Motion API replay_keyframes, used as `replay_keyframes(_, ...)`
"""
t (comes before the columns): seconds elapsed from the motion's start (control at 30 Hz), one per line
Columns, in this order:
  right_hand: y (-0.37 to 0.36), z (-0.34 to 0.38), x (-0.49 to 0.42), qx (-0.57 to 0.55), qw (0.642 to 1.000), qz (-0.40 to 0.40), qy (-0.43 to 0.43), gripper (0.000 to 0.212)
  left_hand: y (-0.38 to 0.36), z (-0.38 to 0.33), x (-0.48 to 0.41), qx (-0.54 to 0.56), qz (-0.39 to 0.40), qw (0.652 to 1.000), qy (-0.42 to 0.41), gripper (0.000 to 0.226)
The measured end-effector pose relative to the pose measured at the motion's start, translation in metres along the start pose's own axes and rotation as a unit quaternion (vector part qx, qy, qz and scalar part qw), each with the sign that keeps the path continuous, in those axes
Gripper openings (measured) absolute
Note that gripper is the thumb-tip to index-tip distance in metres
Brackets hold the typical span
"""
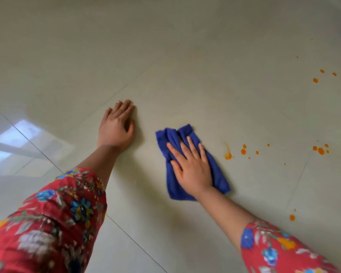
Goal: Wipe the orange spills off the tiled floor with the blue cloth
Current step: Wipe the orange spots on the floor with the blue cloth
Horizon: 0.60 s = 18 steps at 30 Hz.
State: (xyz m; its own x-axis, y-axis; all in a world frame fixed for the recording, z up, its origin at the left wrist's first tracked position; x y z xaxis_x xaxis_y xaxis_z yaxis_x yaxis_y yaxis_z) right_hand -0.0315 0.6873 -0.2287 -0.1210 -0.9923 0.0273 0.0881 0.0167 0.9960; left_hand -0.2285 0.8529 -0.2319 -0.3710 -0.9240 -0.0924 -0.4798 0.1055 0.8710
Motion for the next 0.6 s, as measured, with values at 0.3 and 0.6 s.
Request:
replay_keyframes(0.3, 0.003, -0.064, 0.092, 0.001, 1.0, 0.016, 0.012, 0.052, 0.003, -0.053, 0.032, -0.012, 0.007, 0.993, -0.118, 0.049)
replay_keyframes(0.6, 0.0, -0.082, 0.103, 0.005, 0.999, 0.007, -0.038, 0.051, -0.07, -0.163, 0.113, 0.08, 0.037, 0.996, -0.012, 0.057)
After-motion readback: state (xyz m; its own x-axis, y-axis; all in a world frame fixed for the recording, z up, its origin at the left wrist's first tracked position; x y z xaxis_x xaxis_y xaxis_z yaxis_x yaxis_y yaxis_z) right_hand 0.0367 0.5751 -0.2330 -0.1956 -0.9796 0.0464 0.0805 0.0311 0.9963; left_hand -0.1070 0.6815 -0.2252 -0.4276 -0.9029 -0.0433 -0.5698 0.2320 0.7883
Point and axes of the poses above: each hand's wrist, its own x-axis away from the middle knuckle, its own y-axis out of the back of the hand, z = x × y, the point moved 3 cm from there along -x, towards the middle knuckle, and after that the axes turned 2 degrees about -y, right-handed, at the moved point
